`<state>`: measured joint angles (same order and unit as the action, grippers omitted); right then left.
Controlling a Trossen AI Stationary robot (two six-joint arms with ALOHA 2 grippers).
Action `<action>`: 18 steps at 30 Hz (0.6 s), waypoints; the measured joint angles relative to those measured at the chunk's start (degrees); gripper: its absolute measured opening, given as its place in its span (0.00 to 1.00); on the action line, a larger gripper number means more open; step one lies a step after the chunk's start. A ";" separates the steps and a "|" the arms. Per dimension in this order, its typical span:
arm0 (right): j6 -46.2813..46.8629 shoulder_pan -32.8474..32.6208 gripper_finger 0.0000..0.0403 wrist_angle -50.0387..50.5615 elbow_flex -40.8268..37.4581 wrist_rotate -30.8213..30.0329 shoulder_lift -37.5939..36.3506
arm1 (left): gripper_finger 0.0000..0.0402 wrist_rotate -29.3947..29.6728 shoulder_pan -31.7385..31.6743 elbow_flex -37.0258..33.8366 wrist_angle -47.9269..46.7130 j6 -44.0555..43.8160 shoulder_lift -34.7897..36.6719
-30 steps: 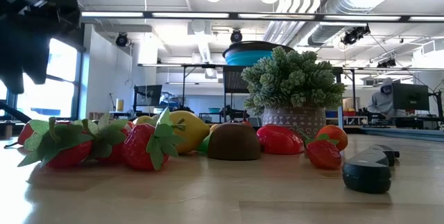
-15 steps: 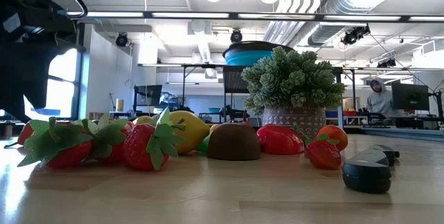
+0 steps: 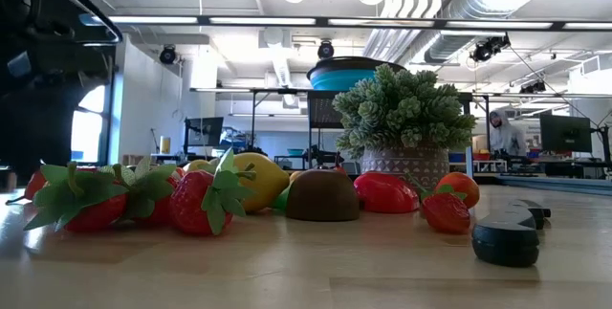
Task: Pick & Place Fruit
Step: Put the orange pear into the blue strainer bowl
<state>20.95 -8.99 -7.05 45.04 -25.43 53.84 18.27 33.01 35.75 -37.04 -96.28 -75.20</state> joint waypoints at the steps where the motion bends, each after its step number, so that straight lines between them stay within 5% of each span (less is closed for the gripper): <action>1: 0.02 0.00 0.00 0.02 -0.01 0.00 0.00 | 0.60 -0.01 0.01 0.00 0.52 -0.01 -0.64; 18: 0.42 0.00 0.00 0.51 -0.01 0.01 0.00 | 0.60 -0.53 0.01 0.04 3.13 -0.18 -4.13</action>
<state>21.37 -8.99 -6.54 45.04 -25.42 53.84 17.74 33.01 35.79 -33.91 -96.46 -79.33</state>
